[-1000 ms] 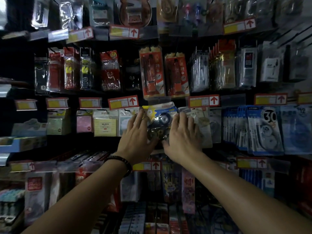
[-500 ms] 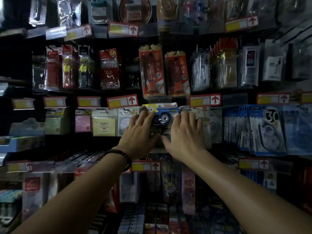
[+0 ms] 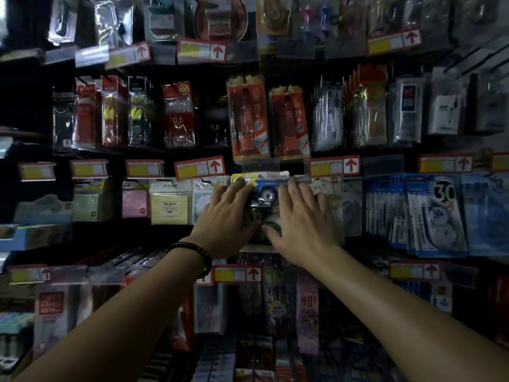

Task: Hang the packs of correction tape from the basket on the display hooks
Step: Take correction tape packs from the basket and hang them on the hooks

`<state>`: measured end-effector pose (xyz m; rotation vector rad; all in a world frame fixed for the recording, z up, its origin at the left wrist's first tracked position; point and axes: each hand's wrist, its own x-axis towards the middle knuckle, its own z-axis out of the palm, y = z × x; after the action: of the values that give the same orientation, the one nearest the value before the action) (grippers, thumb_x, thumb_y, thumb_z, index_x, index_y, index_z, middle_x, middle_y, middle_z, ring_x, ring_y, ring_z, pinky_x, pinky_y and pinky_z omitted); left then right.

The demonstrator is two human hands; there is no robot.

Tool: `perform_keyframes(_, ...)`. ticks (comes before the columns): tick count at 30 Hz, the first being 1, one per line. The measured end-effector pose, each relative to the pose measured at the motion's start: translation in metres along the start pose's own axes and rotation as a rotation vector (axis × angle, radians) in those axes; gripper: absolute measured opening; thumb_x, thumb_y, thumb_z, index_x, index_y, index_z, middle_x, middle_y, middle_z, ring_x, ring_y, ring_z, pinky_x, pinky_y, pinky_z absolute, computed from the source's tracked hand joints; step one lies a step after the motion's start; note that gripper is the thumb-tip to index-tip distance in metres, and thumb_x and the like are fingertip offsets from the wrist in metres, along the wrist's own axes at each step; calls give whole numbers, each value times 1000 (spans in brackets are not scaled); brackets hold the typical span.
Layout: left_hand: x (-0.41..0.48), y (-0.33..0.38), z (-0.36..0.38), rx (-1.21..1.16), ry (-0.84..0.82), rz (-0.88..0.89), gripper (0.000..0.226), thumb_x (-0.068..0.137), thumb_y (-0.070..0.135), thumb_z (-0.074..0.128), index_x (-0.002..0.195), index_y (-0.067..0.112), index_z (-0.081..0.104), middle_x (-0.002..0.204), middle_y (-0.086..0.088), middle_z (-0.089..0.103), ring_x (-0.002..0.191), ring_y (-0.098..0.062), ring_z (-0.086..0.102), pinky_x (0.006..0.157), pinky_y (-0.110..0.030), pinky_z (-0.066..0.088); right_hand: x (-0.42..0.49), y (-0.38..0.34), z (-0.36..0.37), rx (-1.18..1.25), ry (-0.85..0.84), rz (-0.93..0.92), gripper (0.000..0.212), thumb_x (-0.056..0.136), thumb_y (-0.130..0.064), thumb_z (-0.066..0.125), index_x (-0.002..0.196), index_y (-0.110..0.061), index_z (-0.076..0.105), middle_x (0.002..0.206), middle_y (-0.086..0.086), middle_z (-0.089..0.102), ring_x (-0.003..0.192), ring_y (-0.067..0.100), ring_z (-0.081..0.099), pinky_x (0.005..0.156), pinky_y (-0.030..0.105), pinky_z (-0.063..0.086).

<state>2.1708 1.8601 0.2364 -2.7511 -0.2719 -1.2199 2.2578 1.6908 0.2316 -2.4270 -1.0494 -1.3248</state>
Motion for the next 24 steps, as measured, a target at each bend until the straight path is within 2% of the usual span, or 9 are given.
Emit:
perform_keyframes(3, 0, 0, 2, -7, -5, -3, 86, 100, 60, 53, 168, 26, 13, 176, 1, 12, 159, -31, 6, 126, -54, 25, 3, -1, 0, -7, -17, -11, 100, 97, -72, 37, 165, -3, 13, 174, 21, -2, 161, 37, 0, 126, 58, 15)
perform_keyframes(7, 2, -3, 2, 15, -4, 13, 86, 101, 60, 51, 168, 25, 12, 176, 0, 11, 162, -29, 2, 128, -53, 21, 6, 2, 5, 12, -66, -51, 114, 88, -78, 43, 164, -1, 6, 173, 19, -16, 161, 35, -12, 126, 61, 7)
perform_keyframes(11, 1, -5, 9, 69, 13, 50, 88, 101, 66, 41, 168, 20, 8, 177, -4, 8, 164, -28, 0, 130, -51, 15, 5, 5, 13, 25, -92, -51, 116, 87, -79, 45, 164, -3, 2, 174, 20, -9, 161, 35, -12, 125, 61, 5)
perform_keyframes(15, -1, -8, 23, 143, 53, 68, 90, 98, 69, 22, 168, 14, 6, 177, -10, 8, 164, -30, 4, 131, -52, 22, 6, 1, 21, -10, -91, -45, 114, 92, -77, 45, 164, 0, -1, 173, 21, -5, 161, 37, -11, 125, 62, 5)
perform_keyframes(21, 4, -9, 29, 174, 41, 35, 94, 95, 72, 14, 168, 15, 0, 177, -9, 3, 164, -29, 1, 129, -55, 23, 10, -1, 27, -29, -106, -25, 113, 94, -75, 48, 163, -1, -2, 173, 21, -6, 160, 39, -11, 125, 64, 1)
perform_keyframes(24, 5, -9, 26, 152, 29, 43, 94, 94, 73, 20, 168, 17, 2, 177, -8, 4, 164, -29, 1, 130, -55, 23, 10, -2, 24, -29, -115, -28, 114, 92, -75, 49, 163, 0, 0, 173, 22, -5, 160, 39, -10, 124, 65, 1)
